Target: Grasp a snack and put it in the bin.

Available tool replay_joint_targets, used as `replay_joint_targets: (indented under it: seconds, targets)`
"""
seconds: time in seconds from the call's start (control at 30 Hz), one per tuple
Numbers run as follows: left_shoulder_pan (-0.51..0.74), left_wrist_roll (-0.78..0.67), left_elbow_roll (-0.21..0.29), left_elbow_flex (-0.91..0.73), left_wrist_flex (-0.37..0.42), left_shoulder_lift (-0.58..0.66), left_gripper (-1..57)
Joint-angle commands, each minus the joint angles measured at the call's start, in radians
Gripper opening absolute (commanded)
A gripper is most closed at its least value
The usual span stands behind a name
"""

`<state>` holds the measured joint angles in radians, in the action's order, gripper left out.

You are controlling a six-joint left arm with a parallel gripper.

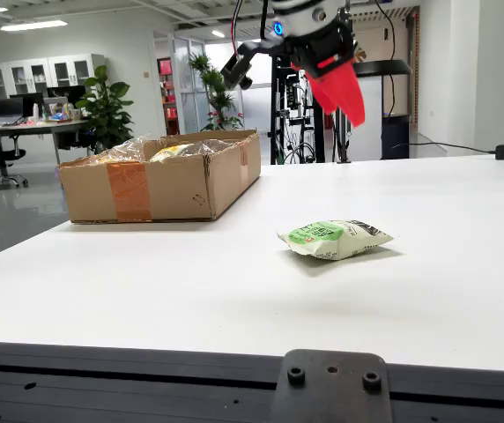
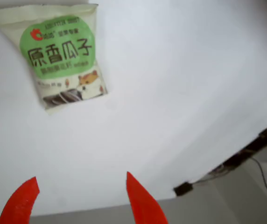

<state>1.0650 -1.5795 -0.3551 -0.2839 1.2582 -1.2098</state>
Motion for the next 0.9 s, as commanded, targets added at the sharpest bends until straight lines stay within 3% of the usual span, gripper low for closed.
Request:
replay_joint_targets:
  seconds: [0.03,0.9]
  targets:
    - [0.004,0.009,-0.005,0.007,0.0,-0.046,37.6]
    - [-0.005,0.009,-0.005,0.002,0.001,-0.156,40.5]
